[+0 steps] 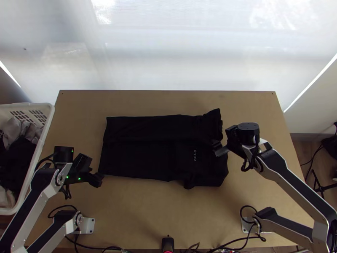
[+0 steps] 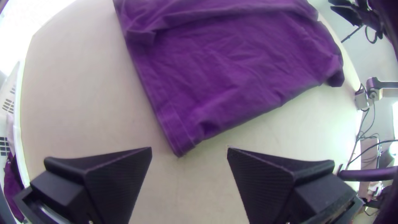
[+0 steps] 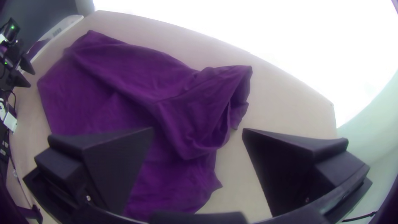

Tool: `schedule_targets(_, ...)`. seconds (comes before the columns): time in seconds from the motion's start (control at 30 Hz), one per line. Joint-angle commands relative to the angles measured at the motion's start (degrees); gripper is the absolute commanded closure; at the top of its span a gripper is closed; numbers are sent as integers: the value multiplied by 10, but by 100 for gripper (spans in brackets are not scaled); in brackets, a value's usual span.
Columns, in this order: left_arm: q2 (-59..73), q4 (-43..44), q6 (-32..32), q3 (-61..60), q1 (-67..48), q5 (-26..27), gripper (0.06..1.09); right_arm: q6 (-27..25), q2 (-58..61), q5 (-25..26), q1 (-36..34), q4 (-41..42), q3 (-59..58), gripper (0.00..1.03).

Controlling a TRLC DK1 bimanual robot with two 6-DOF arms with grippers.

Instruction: Fold the t-shirt

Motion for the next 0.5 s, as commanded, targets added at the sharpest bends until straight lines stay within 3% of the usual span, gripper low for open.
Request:
schedule_targets(0.0,35,-21,1,8,2,2,20,0,-6,-1,3,-2,5,4)
schedule_targets(0.27,95,68,-11,-4,0,2,20,-4,-6,-3,19,-20,17,4)
schedule_targets(0.37,125,83,-10,-8,-1,3,31,-11,-2,-3,22,-22,25,4)
schedule_targets(0.47,137,105,-11,-15,-2,3,31,-12,1,-3,21,-27,33,4)
